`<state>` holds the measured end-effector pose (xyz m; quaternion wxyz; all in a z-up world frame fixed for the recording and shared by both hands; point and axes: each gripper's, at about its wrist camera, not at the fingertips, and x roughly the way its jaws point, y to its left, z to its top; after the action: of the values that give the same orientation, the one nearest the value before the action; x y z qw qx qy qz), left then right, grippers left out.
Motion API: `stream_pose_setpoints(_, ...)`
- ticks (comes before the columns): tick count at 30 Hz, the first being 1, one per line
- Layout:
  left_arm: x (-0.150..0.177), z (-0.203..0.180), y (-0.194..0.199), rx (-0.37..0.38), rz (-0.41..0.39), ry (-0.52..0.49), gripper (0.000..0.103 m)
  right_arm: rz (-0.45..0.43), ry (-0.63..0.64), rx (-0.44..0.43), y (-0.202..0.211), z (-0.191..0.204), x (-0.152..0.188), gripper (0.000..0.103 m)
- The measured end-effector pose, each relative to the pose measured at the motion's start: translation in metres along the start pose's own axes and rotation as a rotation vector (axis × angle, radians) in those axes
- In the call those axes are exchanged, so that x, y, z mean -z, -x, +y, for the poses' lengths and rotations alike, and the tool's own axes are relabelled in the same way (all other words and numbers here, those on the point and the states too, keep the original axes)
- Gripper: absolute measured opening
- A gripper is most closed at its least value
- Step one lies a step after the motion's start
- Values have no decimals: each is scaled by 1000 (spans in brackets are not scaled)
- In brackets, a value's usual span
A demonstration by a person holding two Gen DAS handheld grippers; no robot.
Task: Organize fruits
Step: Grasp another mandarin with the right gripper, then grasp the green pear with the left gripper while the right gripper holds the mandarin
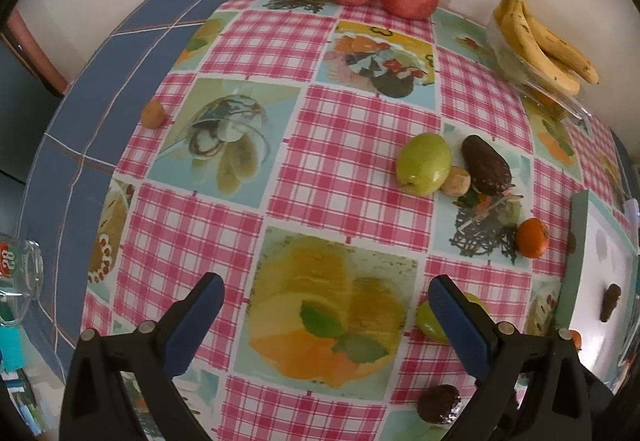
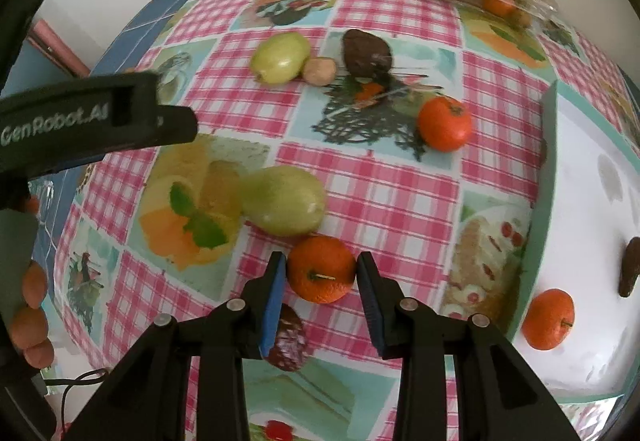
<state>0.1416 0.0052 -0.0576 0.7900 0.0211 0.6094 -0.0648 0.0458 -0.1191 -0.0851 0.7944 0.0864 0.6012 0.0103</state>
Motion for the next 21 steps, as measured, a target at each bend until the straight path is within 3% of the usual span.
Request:
stream_pose_setpoints(10, 0, -9, -6, 47, 31, 3, 103, -12, -64, 72, 8, -28, -2, 38)
stream_pose_setpoints(15, 1, -13, -8, 73, 48, -1, 102, -54, -129, 59, 25, -49, -5, 38)
stream_pose_setpoints(21, 5, -35, -9, 194, 77, -42, 93, -114, -206, 67, 47, -73, -8, 38)
